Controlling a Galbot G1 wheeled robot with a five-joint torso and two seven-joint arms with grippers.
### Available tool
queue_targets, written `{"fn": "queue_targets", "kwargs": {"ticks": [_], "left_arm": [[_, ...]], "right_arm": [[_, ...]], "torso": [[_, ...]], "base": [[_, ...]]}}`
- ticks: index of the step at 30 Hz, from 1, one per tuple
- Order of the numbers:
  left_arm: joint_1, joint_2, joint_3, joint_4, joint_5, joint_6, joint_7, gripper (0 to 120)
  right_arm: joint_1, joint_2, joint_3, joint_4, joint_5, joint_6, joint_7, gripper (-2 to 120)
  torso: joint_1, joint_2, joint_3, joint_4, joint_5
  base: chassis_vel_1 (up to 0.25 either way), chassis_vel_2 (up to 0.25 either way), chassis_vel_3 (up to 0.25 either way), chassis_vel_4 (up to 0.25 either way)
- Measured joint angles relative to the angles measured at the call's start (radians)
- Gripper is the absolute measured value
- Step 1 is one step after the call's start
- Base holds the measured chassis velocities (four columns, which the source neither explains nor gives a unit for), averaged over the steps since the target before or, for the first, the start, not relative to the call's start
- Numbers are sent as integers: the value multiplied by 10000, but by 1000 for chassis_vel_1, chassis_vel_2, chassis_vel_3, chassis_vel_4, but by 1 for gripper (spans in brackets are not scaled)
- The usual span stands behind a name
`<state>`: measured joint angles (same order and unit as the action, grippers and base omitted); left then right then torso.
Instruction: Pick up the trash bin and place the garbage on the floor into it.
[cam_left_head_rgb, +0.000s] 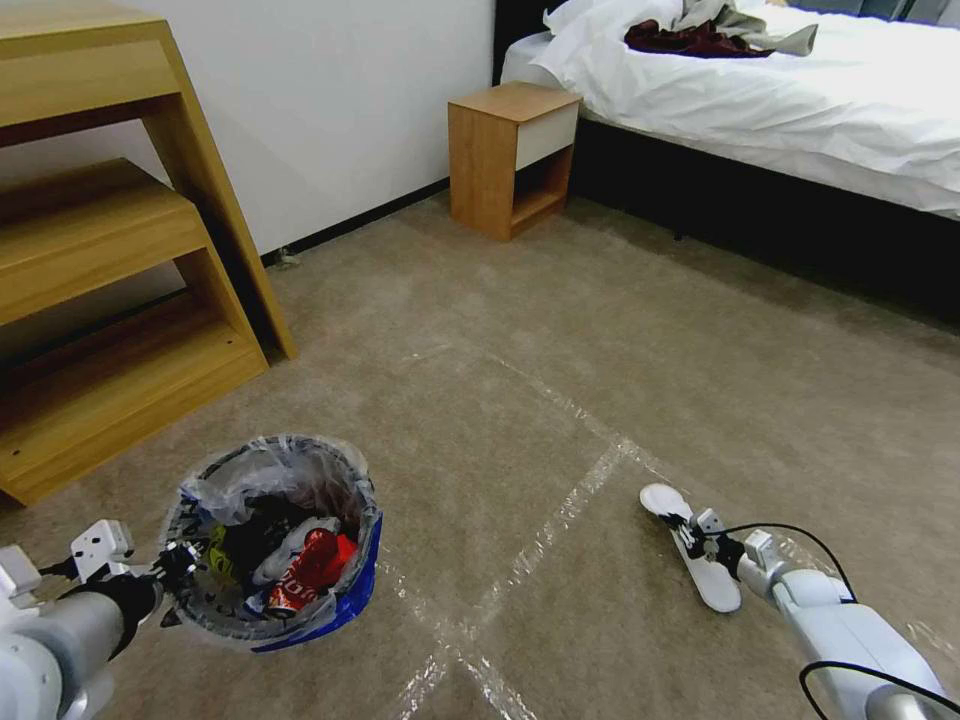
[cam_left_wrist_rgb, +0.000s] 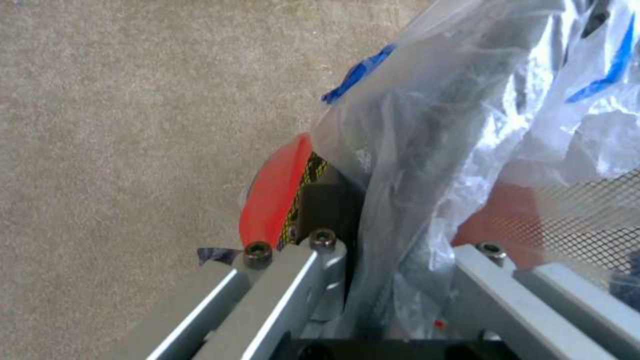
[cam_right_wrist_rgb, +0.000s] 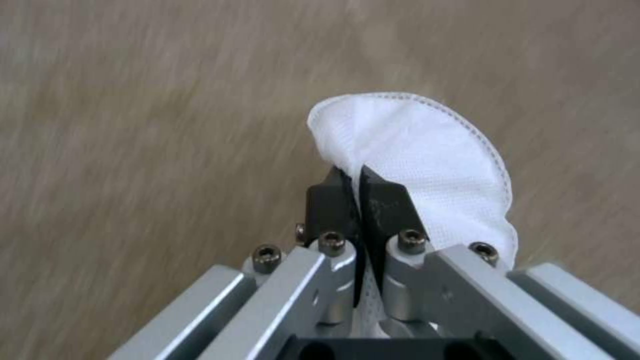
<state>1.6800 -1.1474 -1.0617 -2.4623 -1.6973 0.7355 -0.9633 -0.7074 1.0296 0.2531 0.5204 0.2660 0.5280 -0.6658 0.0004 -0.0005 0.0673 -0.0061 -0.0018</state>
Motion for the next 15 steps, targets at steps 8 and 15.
{"fn": "queue_targets", "kwargs": {"ticks": [8, 15], "left_arm": [[55, -74, -11, -154, -62, 0, -39, 0], [16, -179, -7, -223, -103, 0, -68, 0]], "right_arm": [[7, -546, 367, 1831, 1380, 392, -60, 0], [-68, -1184, 645, 4947, 3061, -45, 197, 0]], "torso": [[0, 0, 0, -1, -2], [0, 0, 1, -1, -1]], "base": [[0, 0, 0, 0], [0, 0, 0, 0]]}}
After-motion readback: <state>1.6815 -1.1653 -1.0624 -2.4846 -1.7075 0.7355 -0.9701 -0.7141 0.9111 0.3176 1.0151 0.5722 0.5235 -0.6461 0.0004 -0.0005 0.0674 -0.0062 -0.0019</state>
